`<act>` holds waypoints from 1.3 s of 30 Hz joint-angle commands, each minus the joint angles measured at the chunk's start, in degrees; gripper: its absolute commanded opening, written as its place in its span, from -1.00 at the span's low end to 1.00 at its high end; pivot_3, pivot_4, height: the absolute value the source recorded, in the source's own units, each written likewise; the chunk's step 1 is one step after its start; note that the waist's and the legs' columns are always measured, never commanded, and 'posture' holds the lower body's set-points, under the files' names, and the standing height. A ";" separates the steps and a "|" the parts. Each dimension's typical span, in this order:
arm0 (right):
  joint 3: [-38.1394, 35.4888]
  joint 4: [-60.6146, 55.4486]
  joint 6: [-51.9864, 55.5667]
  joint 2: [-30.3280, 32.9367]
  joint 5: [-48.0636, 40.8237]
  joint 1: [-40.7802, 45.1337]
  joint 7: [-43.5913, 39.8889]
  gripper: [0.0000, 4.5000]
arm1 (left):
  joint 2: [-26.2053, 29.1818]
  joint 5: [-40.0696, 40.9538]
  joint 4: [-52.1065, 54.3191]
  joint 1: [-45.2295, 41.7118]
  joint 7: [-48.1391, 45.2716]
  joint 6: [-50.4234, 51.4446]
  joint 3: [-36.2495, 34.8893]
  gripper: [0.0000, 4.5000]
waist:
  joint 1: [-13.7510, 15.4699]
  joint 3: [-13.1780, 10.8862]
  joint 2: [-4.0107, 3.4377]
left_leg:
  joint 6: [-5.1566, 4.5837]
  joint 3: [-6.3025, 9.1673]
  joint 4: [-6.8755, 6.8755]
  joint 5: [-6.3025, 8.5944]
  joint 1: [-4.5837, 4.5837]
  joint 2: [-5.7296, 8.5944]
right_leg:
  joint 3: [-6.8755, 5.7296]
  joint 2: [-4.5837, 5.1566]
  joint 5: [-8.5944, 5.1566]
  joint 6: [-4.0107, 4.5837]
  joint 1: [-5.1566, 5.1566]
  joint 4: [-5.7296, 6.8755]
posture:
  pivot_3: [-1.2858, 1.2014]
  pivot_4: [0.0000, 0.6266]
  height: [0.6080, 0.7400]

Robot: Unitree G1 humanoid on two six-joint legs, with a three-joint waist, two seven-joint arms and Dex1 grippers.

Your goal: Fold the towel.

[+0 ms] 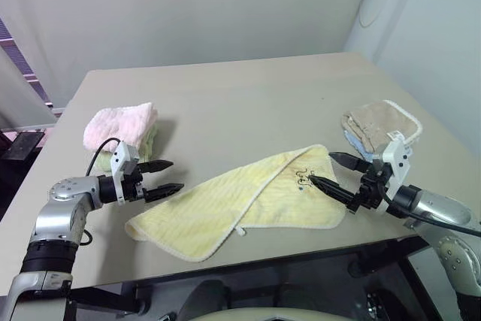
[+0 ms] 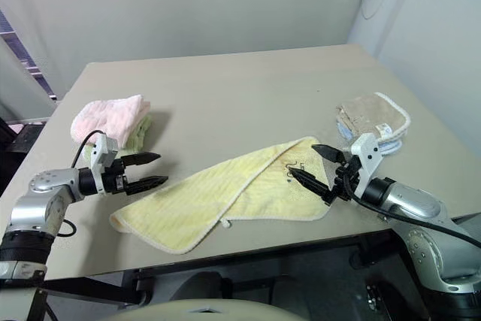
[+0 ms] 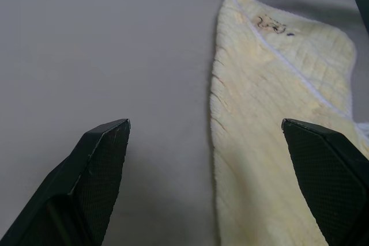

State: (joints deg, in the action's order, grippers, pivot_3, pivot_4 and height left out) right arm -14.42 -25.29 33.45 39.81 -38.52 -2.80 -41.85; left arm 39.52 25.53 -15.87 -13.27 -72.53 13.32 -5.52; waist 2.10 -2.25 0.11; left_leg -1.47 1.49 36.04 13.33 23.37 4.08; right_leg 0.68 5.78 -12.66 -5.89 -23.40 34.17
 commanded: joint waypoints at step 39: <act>15.90 78.89 -26.48 -12.20 33.39 44.28 4.98 1.00 | -1.20 4.74 20.46 1.91 3.20 9.99 2.53 0.98 | -3.26 -0.01 -0.10 | -0.06 -0.03 0.06 -0.12 -0.30 0.04 | 0.07 -0.32 0.13 0.15 0.12 0.23 | 0.03 -1.00 1.00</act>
State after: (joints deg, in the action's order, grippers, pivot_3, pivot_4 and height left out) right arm 1.47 52.58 8.69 28.12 -5.83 39.56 -36.00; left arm 37.65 29.40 2.66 -11.24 -69.41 24.27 -1.29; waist -1.16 -2.25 0.01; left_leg -1.45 1.46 36.09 13.26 22.95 4.12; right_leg 0.78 5.43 -12.53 -5.73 -23.18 34.41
